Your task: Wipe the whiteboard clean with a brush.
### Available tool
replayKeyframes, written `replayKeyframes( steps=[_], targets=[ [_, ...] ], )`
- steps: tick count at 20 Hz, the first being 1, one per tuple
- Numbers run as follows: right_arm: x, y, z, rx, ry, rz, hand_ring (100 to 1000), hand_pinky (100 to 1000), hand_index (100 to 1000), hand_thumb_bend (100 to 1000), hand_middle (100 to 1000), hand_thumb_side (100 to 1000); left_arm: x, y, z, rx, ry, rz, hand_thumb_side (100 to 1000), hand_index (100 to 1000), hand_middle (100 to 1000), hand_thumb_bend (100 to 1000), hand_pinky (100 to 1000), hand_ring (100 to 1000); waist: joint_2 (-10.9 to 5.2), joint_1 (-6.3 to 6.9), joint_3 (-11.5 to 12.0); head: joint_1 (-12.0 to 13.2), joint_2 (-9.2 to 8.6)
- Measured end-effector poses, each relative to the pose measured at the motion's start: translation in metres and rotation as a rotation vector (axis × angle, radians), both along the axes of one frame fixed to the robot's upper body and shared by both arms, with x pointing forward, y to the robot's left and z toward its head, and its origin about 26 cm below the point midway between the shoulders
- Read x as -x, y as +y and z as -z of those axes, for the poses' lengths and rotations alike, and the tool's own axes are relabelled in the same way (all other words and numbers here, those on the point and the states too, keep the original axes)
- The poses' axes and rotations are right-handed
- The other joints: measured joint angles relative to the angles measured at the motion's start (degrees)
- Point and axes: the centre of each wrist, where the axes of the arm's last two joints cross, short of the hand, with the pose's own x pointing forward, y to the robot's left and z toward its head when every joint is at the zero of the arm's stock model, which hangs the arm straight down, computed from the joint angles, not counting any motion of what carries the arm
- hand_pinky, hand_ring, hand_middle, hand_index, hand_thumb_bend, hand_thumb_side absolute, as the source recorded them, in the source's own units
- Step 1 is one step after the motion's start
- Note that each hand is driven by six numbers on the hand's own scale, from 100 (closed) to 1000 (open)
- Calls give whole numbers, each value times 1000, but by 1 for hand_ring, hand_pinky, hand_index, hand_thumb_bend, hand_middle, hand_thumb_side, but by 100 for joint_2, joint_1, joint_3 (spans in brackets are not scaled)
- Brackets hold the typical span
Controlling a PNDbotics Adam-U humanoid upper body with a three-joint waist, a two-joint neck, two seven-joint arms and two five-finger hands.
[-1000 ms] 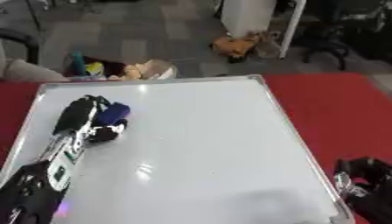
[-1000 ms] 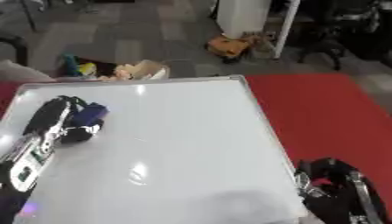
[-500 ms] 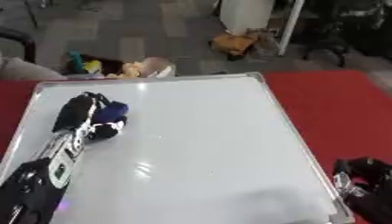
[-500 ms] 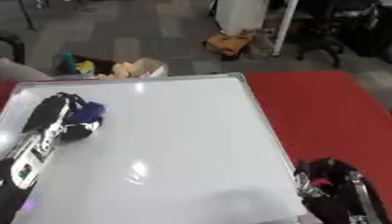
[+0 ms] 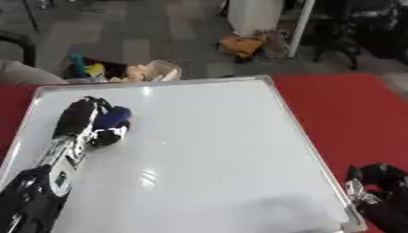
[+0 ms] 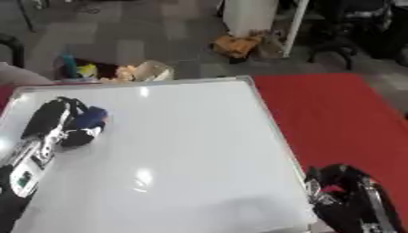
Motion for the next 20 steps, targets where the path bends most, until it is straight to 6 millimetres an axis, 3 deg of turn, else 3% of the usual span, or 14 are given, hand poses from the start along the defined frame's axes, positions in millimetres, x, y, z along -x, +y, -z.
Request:
replayKeyframes(
  steps=[9,20],
  targets=[
    [0,0,0,0,0,0,472,173,485,100,361,100,0,10,2,-3,-1,-45,350,586,470,424,319,602,-15,-1,14,-24,0],
    [0,0,0,1,1,1,473,174,485,100,362,100,1,38,3,-38,-11,-146,344,596,469,412,338,591,-36,0,49,-62,0]
  ],
)
